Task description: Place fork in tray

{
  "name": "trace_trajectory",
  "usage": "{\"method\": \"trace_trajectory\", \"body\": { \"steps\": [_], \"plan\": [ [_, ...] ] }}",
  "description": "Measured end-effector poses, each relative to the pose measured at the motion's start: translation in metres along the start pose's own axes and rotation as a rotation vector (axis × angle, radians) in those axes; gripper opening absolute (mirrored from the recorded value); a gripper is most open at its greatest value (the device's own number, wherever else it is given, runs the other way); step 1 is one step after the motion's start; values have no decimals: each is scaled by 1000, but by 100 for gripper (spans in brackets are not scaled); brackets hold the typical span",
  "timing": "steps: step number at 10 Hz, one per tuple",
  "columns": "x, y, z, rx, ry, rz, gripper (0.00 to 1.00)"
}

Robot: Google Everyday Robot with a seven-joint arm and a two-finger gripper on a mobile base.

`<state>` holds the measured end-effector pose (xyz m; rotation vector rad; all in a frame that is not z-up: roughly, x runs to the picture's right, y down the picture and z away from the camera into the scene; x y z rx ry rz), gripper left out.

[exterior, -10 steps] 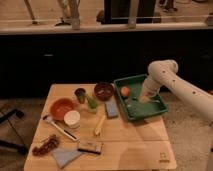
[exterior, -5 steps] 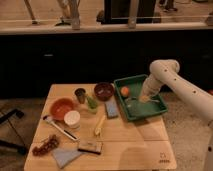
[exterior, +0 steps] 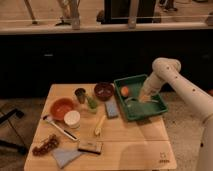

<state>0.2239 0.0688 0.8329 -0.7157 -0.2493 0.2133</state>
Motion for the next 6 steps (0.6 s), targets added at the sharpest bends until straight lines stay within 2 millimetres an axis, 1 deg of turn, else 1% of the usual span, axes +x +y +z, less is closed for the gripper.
{"method": "trace_trajectory", "body": {
  "steps": [3, 5, 6],
  "plan": [
    [-1, 0, 4, -11, -55, -35, 2],
    [6, 1, 5, -12, -101, -41, 2],
    [4, 0, 6, -10, -110, -45, 2]
  ]
}}
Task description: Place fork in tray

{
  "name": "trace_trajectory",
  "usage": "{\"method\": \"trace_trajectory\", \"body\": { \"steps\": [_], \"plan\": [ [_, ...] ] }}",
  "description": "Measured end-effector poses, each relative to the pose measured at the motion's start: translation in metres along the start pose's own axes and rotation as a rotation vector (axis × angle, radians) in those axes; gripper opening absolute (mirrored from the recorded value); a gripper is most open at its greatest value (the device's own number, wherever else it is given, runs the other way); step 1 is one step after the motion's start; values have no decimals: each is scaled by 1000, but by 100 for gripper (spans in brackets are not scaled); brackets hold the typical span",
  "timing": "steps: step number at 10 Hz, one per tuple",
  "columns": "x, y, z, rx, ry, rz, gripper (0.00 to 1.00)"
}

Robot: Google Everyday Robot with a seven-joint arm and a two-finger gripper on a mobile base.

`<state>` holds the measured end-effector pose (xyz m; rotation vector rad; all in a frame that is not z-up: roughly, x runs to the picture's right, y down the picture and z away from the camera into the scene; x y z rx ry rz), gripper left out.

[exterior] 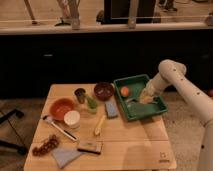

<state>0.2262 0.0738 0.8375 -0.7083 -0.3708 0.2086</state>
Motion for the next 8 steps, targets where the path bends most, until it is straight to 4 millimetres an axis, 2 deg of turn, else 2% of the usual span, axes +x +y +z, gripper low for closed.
{"method": "trace_trajectory", "body": {
  "steps": [6, 7, 8],
  "plan": [
    [5, -2, 8, -12, -39, 6, 2],
    [6, -2, 8, -16, -49, 12, 4],
    [10, -1, 8, -22, -61, 21, 13]
  ]
}}
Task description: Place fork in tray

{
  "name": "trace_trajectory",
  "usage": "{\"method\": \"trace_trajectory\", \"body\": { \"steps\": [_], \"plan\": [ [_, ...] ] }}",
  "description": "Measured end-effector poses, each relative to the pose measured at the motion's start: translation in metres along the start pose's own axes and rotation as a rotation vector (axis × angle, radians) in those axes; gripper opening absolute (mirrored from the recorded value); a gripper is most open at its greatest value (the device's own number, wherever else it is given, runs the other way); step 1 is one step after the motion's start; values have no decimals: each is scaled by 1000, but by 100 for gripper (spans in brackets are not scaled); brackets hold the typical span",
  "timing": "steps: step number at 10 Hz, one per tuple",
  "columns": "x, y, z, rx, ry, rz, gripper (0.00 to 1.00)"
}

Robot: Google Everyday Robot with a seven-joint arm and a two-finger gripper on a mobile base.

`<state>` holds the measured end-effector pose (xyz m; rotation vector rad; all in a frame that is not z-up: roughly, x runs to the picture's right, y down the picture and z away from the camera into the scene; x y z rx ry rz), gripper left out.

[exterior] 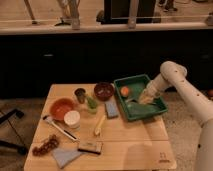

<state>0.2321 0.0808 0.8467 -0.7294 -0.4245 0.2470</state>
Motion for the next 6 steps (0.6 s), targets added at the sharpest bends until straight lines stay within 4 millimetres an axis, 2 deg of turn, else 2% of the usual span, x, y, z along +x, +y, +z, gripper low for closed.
{"method": "trace_trajectory", "body": {
  "steps": [6],
  "plan": [
    [12, 4, -6, -17, -51, 30, 71]
  ]
}}
